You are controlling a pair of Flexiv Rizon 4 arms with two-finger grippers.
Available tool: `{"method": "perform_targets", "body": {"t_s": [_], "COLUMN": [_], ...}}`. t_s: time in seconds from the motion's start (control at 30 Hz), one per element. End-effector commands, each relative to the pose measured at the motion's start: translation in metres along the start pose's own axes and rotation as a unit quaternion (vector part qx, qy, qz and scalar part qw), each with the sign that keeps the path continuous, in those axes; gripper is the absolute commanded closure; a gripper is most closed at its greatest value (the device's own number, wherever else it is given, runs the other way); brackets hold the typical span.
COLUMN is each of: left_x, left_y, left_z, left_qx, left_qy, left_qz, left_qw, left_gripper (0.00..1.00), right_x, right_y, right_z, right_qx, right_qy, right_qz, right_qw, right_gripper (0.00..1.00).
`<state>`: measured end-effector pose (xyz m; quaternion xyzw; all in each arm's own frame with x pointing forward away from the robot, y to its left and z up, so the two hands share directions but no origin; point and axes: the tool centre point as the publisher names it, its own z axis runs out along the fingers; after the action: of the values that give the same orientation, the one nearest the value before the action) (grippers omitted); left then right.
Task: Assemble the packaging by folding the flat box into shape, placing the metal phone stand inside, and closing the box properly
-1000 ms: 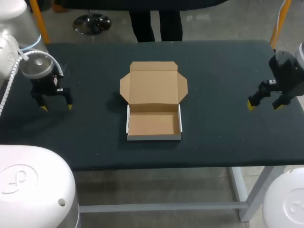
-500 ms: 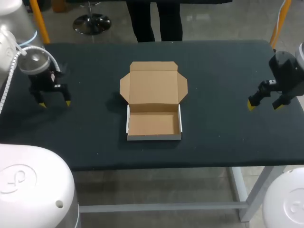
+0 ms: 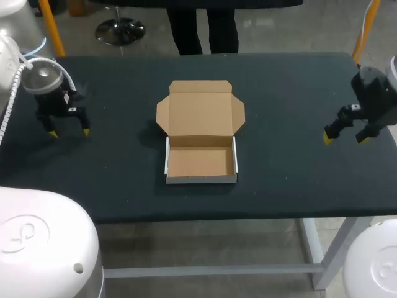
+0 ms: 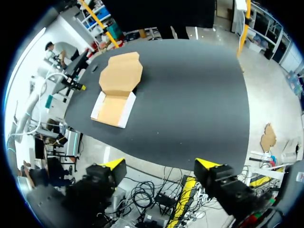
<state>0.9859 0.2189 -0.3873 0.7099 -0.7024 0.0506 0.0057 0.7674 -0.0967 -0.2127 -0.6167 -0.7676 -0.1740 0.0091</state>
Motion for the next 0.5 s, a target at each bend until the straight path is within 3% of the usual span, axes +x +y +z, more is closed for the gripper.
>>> {"method": "perform_targets", "body": {"t_s": [0.03,0.5], "left_x": [0.001,0.0], "left_y": [-0.008,-0.032], "left_z": [0.003,0.011], "left_qx": [-0.005,-0.014], "left_qy": [-0.002,-0.014], "left_qz": [0.001,0.003], "left_qw": [1.0,1.0], "left_gripper": [0.0,0.0], "right_x": [0.001,0.001], "right_y": [0.0,0.0], "right_z": [-0.003,-0.003], "right_qx": [0.003,0.003], "right_qy": [0.0,0.0], "right_qz": [0.0,0.0], "right_qw": [1.0,1.0], "right_gripper": [0.0,0.0]}}
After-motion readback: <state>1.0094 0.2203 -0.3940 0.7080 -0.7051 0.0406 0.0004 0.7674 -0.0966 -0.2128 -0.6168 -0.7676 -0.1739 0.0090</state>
